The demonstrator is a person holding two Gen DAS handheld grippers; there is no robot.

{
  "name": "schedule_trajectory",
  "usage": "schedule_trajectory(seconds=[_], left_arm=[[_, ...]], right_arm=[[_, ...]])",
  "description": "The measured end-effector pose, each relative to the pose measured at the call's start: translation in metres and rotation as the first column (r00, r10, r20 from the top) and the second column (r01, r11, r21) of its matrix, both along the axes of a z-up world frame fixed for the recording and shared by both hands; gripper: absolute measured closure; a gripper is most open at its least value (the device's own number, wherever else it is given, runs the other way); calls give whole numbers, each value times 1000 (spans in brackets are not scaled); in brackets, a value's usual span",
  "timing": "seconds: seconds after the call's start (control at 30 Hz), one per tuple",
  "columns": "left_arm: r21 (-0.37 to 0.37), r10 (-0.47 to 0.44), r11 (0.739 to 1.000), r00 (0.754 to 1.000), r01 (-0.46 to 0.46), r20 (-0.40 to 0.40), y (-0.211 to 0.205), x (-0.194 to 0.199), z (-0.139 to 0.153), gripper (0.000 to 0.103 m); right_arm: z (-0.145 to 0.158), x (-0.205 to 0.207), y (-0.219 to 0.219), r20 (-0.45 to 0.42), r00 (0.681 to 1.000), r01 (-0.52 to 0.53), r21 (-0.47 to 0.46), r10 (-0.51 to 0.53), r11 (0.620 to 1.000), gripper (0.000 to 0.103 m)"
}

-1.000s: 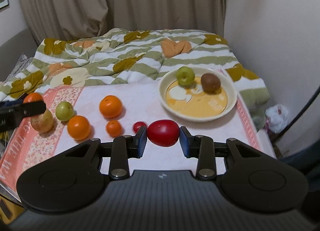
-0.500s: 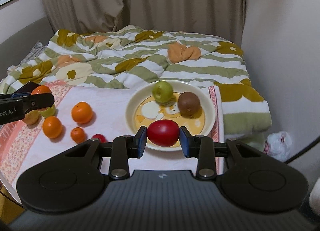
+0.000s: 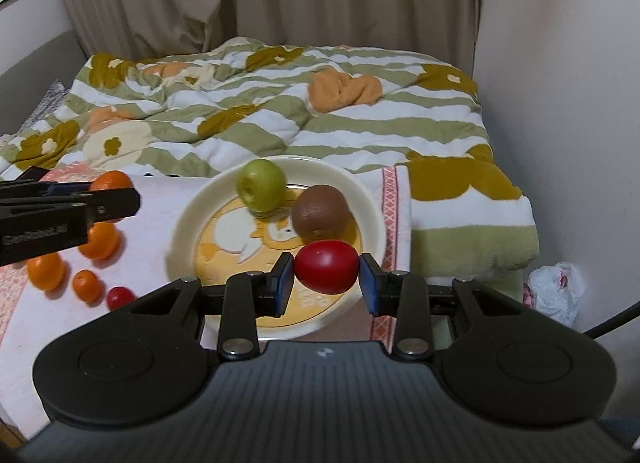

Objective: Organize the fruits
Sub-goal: 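Carry the tangerine and red tomato into the white bowl and release both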

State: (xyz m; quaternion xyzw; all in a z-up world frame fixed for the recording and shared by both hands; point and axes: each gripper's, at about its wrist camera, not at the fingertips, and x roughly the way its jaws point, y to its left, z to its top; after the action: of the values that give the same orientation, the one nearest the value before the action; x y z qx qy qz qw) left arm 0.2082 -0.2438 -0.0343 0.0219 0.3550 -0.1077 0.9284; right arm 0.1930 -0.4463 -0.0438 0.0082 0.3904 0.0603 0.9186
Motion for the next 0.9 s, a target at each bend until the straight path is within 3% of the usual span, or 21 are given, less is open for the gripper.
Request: schedule_trajectory(seconds=[0.33, 0.7, 0.77, 0.83, 0.9], left_arm=[[82, -114, 989, 990, 120, -78, -22, 53, -39, 63], [182, -217, 954, 968, 237, -124, -40, 71, -64, 62], [189, -228, 950, 967, 247, -118, -40, 69, -64, 48], [187, -234, 950, 966, 251, -110, -40, 67, -62, 25], [190, -239, 949, 966, 253, -94, -38, 62, -58, 19]], right_arm=[[-25, 25, -8, -53, 996, 69, 20, -68, 997, 52], [-24, 36, -20, -62, 990, 124, 17, -123, 992, 52], [-23, 35, -22, -58, 990, 130, 16, -129, 991, 52], [-21, 34, -24, -55, 990, 134, 17, -133, 991, 52], [-19, 34, -26, -50, 990, 135, 17, -134, 991, 52]])
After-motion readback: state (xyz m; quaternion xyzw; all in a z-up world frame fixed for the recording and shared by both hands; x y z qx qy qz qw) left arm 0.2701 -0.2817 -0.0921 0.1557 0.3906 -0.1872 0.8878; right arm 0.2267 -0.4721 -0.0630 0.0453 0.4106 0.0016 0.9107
